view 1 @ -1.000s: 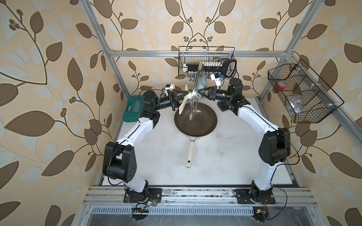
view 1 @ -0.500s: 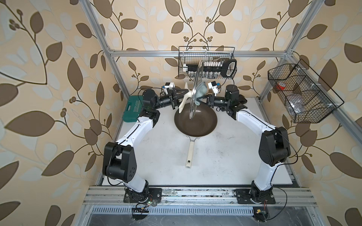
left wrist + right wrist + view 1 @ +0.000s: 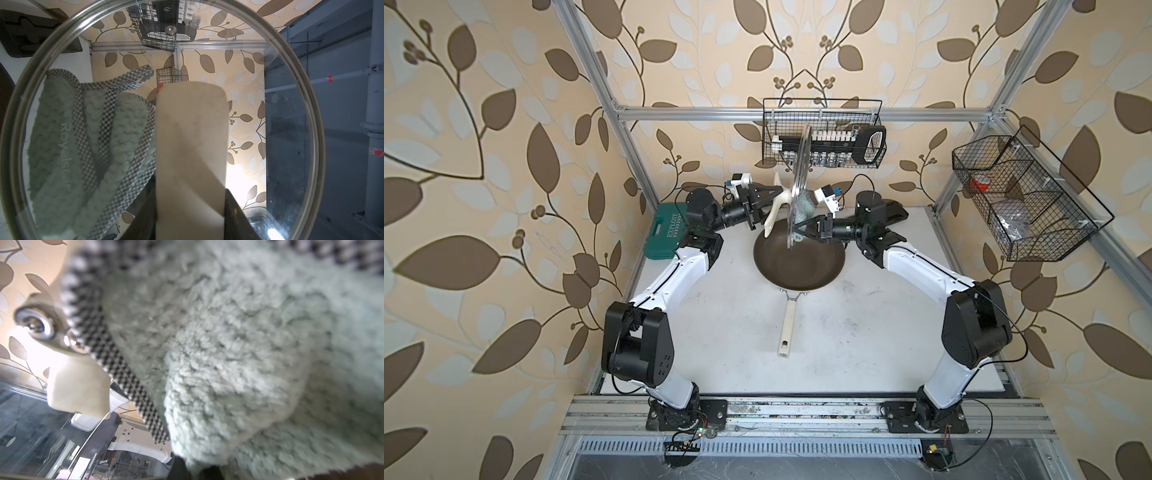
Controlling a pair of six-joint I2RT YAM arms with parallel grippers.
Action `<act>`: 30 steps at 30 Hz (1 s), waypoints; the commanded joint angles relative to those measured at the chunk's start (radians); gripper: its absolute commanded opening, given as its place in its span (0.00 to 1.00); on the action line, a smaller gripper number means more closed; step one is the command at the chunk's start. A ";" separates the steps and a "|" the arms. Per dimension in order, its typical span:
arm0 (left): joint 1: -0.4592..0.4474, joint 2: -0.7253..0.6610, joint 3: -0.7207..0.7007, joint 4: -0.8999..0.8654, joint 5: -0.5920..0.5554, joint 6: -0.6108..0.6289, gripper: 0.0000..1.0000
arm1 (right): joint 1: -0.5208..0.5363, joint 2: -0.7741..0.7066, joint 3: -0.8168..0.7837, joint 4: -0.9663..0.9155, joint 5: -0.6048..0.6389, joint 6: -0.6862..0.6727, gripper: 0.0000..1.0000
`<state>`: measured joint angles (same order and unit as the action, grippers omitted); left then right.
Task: Wipe the pot lid with a cloth
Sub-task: Wipe the pot lid.
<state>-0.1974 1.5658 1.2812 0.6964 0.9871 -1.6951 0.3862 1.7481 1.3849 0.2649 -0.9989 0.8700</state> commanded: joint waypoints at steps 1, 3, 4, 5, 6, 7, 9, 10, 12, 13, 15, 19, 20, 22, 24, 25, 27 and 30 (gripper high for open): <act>-0.009 -0.072 0.132 0.225 -0.045 0.055 0.00 | 0.020 -0.065 -0.025 0.008 -0.036 -0.017 0.00; -0.010 -0.066 0.133 0.226 -0.047 0.057 0.00 | 0.028 -0.094 -0.039 0.008 -0.045 -0.009 0.00; -0.008 -0.064 0.133 0.224 -0.048 0.059 0.00 | 0.031 -0.105 -0.045 0.007 -0.049 -0.007 0.00; -0.008 -0.063 0.133 0.222 -0.048 0.063 0.00 | 0.033 -0.121 -0.050 0.004 -0.053 -0.005 0.00; -0.008 -0.059 0.132 0.221 -0.050 0.064 0.00 | 0.036 -0.135 -0.054 -0.003 -0.057 -0.005 0.00; -0.008 -0.057 0.133 0.221 -0.050 0.064 0.00 | 0.038 -0.145 -0.056 -0.009 -0.061 -0.005 0.00; -0.008 -0.053 0.131 0.218 -0.050 0.066 0.00 | 0.042 -0.168 -0.060 -0.013 -0.071 -0.006 0.00; -0.008 -0.051 0.129 0.219 -0.050 0.067 0.00 | 0.043 -0.176 -0.058 -0.016 -0.074 -0.005 0.00; -0.008 -0.049 0.125 0.213 -0.050 0.073 0.00 | 0.043 -0.194 -0.051 -0.022 -0.079 0.020 0.00; -0.008 -0.050 0.123 0.208 -0.049 0.077 0.00 | 0.043 -0.199 -0.044 -0.028 -0.080 0.019 0.00; -0.008 -0.052 0.116 0.197 -0.047 0.087 0.00 | 0.043 -0.203 -0.026 -0.047 -0.083 0.014 0.00; -0.010 -0.059 0.103 0.164 -0.022 0.107 0.00 | 0.043 -0.197 0.013 -0.063 -0.084 0.015 0.00; -0.010 -0.065 0.102 0.142 -0.012 0.126 0.00 | 0.043 -0.194 0.022 -0.062 -0.084 0.015 0.00; -0.010 -0.086 0.096 0.063 0.003 0.182 0.00 | 0.042 -0.183 0.045 -0.062 -0.089 0.023 0.00; -0.010 -0.106 0.095 -0.003 0.015 0.232 0.00 | 0.043 -0.172 0.070 -0.064 -0.095 0.027 0.00; -0.010 -0.114 0.094 -0.030 0.019 0.253 0.00 | 0.042 -0.168 0.084 -0.068 -0.094 0.027 0.00; -0.010 -0.116 0.090 -0.057 0.025 0.274 0.00 | 0.042 -0.157 0.111 -0.072 -0.095 0.033 0.00; -0.010 -0.116 0.081 -0.066 0.030 0.281 0.00 | 0.042 -0.142 0.151 -0.072 -0.096 0.044 0.00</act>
<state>-0.1970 1.5661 1.3125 0.4450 1.0035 -1.4952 0.4255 1.5841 1.4872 0.1905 -1.0756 0.8989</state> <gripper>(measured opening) 0.428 0.048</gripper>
